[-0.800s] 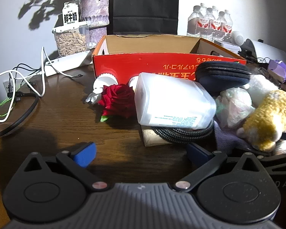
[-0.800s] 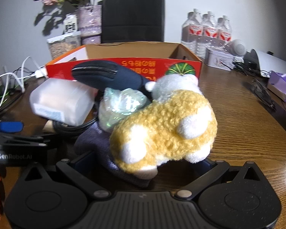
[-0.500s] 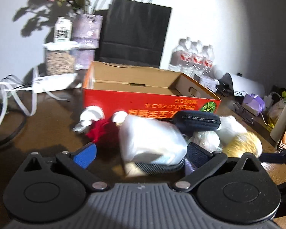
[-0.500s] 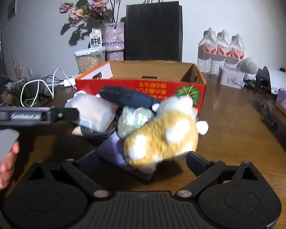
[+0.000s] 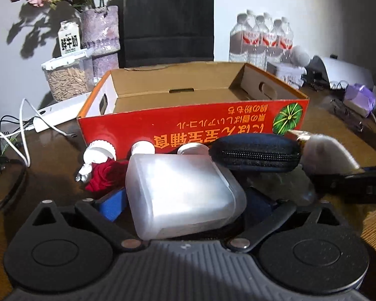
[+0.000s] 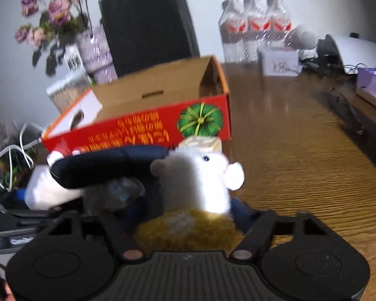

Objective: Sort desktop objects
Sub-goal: 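Grasp the white plastic jug with the left tool while the right tool grasps the plush sheep, then carry the jug and sheep into the cardboard box and open both tools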

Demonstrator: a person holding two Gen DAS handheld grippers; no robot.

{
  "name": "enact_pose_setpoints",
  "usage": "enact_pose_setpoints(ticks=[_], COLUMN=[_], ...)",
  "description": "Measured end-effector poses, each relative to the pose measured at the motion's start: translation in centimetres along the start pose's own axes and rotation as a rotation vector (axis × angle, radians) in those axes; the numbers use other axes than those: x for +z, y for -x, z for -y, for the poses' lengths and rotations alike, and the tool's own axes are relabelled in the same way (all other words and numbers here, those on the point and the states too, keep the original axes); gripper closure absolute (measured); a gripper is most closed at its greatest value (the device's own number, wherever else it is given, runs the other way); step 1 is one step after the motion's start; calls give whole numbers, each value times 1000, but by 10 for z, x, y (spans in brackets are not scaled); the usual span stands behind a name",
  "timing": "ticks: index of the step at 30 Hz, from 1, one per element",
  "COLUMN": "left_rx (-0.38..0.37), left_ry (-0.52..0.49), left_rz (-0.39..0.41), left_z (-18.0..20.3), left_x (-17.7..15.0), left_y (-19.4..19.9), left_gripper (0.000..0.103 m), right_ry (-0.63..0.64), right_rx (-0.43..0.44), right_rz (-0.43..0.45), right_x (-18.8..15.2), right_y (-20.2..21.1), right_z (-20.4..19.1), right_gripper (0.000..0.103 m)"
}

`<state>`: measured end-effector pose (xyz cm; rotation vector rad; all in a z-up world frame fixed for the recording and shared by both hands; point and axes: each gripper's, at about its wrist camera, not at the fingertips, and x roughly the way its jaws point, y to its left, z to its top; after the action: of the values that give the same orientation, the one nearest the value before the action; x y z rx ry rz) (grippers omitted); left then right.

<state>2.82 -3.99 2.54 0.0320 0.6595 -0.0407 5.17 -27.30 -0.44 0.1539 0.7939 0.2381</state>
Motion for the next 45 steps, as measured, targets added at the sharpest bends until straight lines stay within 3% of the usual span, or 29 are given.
enact_pose_setpoints(ticks=[2, 4, 11, 15, 19, 22, 25, 27, 30, 33, 39, 45], left_rx=[5, -3, -23, -36, -60, -38, 18, 50, 48, 53, 50, -7], left_ry=[11, 22, 53, 105, 130, 122, 96, 77, 65, 18, -25, 91], left_rz=[13, 30, 96, 203, 262, 223, 106, 11, -51, -115, -177, -165], left_z=[-3, -9, -25, -46, -60, -64, -69, -69, -71, -70, -66, -88], left_x=[-3, -8, -14, 22, 92, 141, 162, 160, 145, 132, 130, 167], left_y=[10, 24, 73, 95, 71, 15, -58, -96, -113, -118, -113, -89], left_gripper=[6, 7, 7, 7, 7, 7, 7, 7, 7, 7, 6, 7], right_ry=[17, 17, 17, 28, 75, 105, 100, 94, 93, 93, 117, 48], right_rx=[-14, 9, 83, 148, 154, 138, 31, -30, -134, -197, -307, -268], right_rz=[20, 36, 159, 253, 316, 261, 125, 20, -82, -183, -248, -251], right_x=[-4, -10, -16, 10, 76, 137, 184, 195, 189, 171, 161, 173], right_y=[6, 21, 87, 113, 100, 49, -32, -80, -122, -138, -131, -109], right_z=[-4, -4, -1, -3, -13, -23, -31, -33, -34, -33, -48, -45], right_gripper=[53, 56, 58, 58, 58, 58, 58, 58, 58, 58, 56, 34])
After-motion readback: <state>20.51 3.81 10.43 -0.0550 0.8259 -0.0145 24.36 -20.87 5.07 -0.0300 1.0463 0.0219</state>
